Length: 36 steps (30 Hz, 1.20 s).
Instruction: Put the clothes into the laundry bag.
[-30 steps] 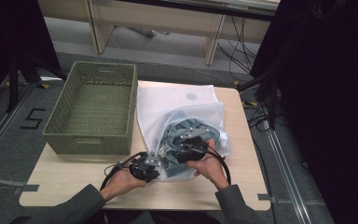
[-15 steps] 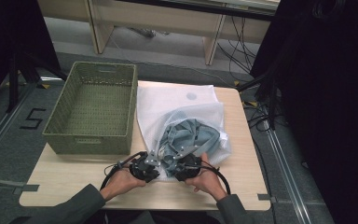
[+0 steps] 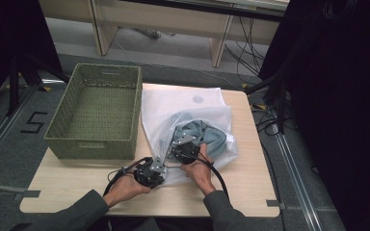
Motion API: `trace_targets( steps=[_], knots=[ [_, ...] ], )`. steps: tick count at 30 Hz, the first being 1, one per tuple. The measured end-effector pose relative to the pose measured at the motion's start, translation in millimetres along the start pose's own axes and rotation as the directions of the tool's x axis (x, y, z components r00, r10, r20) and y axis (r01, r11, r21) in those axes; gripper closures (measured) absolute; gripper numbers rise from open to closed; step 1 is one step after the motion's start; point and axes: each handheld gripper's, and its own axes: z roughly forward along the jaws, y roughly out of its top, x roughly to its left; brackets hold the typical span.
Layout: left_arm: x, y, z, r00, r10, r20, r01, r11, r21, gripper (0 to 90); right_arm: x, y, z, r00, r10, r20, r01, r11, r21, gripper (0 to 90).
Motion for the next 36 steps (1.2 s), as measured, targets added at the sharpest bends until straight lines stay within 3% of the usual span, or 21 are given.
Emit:
trace_targets(
  steps=[1, 2, 4, 6, 8, 9, 10, 12, 13, 14, 17, 20, 22, 24, 26, 27, 28, 29, 31, 33, 36],
  knots=[
    [0.6, -0.1, -0.7, 0.9999, 0.016, -0.002, -0.016, 0.9999, -0.001, 87.1, -0.7, -1.3, -1.2, 0.9999, -0.014, -0.009, 0.014, 0.9999, -0.005, 80.7],
    [-0.3, -0.6, -0.6, 1.0000, -0.003, 0.004, 0.003, 0.9999, -0.010, 87.1, -0.2, -3.0, -3.4, 0.9998, -0.003, -0.021, 0.003, 0.9999, -0.010, 79.9],
    [-0.8, -2.0, -1.7, 0.9999, -0.001, 0.011, 0.001, 1.0000, -0.001, 87.1, -1.9, -6.5, -7.6, 0.9989, 0.018, -0.043, -0.019, 0.9996, -0.020, 78.7],
    [-1.4, -1.6, -2.6, 0.9999, 0.012, 0.009, -0.012, 0.9999, 0.005, 86.8, -2.9, -9.2, -10.8, 0.9963, 0.036, -0.078, -0.038, 0.9991, -0.020, 75.8],
    [-0.6, -1.7, -4.1, 0.9999, 0.000, 0.014, 0.000, 1.0000, 0.004, 83.2, -3.1, -11.7, -14.8, 0.9904, 0.047, -0.130, -0.048, 0.9988, -0.003, 72.4],
    [0.0, -1.3, -5.2, 0.9997, -0.019, 0.014, 0.019, 0.9998, -0.009, 80.9, -3.1, -13.0, -17.1, 0.9884, 0.043, -0.146, -0.043, 0.9991, 0.001, 70.9],
    [1.8, 0.3, -8.4, 0.9997, -0.022, 0.007, 0.022, 0.9995, -0.021, 79.4, 0.4, -14.7, -18.4, 0.9815, 0.099, -0.164, -0.098, 0.9951, 0.014, 69.7],
    [7.8, 5.4, -18.5, 0.9994, -0.023, -0.024, 0.022, 0.9988, -0.044, 72.3, -3.4, -18.6, -20.1, 0.9810, 0.072, -0.180, -0.070, 0.9974, 0.018, 68.7],
    [9.6, 8.3, -22.6, 0.9970, -0.065, -0.041, 0.061, 0.9936, -0.095, 69.3, -5.0, -20.7, -20.2, 0.9777, 0.083, -0.193, -0.080, 0.9965, 0.021, 67.3],
    [14.3, 11.1, -29.0, 0.9960, -0.070, -0.056, 0.063, 0.9914, -0.115, 66.9, -6.1, -21.8, -21.7, 0.9718, 0.100, -0.214, -0.093, 0.9948, 0.042, 66.7],
    [29.1, 20.0, -42.8, 0.9872, -0.128, -0.095, 0.109, 0.9762, -0.188, 60.9, -5.0, -26.0, -20.1, 0.9734, 0.096, -0.208, -0.094, 0.9954, 0.019, 64.8],
    [45.0, 32.9, -49.0, 0.9812, -0.135, -0.137, 0.105, 0.9723, -0.209, 57.2, -5.5, -26.5, -22.4, 0.9742, 0.084, -0.209, -0.078, 0.9963, 0.037, 63.7],
    [56.2, 43.3, -49.2, 0.9747, -0.168, -0.148, 0.131, 0.9650, -0.227, 54.6, -4.7, -26.3, -23.9, 0.9706, 0.107, -0.216, -0.100, 0.9941, 0.042, 62.4],
    [63.3, 51.7, -47.4, 0.9721, -0.173, -0.159, 0.132, 0.9624, -0.237, 53.5, -4.3, -27.4, -22.6, 0.9727, 0.100, -0.209, -0.100, 0.9949, 0.011, 61.3],
    [72.6, 60.4, -44.0, 0.9698, -0.168, -0.177, 0.129, 0.9687, -0.212, 53.3, -3.9, -27.3, -23.9, 0.9723, 0.103, -0.210, -0.104, 0.9946, 0.006, 60.5],
    [77.2, 63.9, -40.8, 0.9671, -0.171, -0.189, 0.131, 0.9700, -0.204, 53.4, -5.0, -26.6, -26.5, 0.9704, 0.101, -0.219, -0.097, 0.9949, 0.030, 60.3],
    [81.0, 66.8, -37.2, 0.9632, -0.184, -0.196, 0.144, 0.9691, -0.200, 54.0, -5.1, -26.8, -26.6, 0.9702, 0.102, -0.220, -0.099, 0.9947, 0.028, 60.1],
    [85.1, 69.4, -34.4, 0.9645, -0.180, -0.193, 0.144, 0.9713, -0.190, 55.7, -4.2, -27.8, -24.7, 0.9714, 0.105, -0.213, -0.106, 0.9943, 0.004, 60.0],
    [89.3, 73.4, -28.8, 0.9601, -0.199, -0.197, 0.158, 0.9664, -0.203, 58.5, -5.5, -27.4, -27.8, 0.9699, 0.104, -0.220, -0.100, 0.9946, 0.029, 59.8],
    [92.6, 76.6, -25.2, 0.9627, -0.194, -0.188, 0.158, 0.9684, -0.193, 62.5, -6.2, -27.7, -28.1, 0.9697, 0.104, -0.221, -0.101, 0.9946, 0.026, 59.8],
    [97.4, 80.7, -17.7, 0.9596, -0.200, -0.198, 0.166, 0.9699, -0.178, 68.9, -6.5, -28.1, -28.4, 0.9690, 0.109, -0.222, -0.104, 0.9940, 0.033, 60.1]
  ],
)
